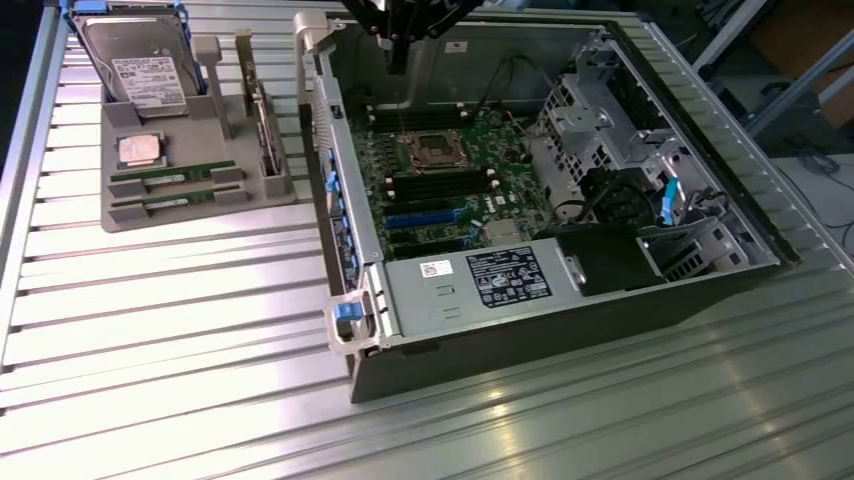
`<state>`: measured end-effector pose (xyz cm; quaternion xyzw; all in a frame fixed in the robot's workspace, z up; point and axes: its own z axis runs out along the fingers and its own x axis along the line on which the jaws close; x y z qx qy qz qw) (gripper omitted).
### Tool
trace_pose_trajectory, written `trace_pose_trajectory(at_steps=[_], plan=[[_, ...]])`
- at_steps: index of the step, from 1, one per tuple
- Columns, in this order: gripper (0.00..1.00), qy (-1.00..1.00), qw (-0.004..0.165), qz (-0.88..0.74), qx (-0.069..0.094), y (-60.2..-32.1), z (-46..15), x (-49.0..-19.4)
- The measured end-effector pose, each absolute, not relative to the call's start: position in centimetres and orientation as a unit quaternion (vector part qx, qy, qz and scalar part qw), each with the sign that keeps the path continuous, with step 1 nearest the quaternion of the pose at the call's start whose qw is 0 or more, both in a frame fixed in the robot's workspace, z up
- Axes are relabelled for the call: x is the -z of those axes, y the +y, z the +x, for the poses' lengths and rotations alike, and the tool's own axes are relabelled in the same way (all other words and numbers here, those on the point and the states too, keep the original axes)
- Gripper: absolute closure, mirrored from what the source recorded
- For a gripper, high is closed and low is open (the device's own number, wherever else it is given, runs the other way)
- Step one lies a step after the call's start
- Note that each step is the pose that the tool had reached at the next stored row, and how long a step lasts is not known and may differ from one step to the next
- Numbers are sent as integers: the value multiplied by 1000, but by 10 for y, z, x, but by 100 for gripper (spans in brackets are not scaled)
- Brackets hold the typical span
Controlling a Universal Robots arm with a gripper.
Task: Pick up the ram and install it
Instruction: 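Reach for the ram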
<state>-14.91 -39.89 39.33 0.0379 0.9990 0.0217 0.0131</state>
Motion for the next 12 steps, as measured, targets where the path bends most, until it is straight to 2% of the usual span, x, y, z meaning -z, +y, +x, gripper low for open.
trace_pose_trajectory(at_steps=[12], plan=[[90,999,13,38,-22,-399,-151,-393]])
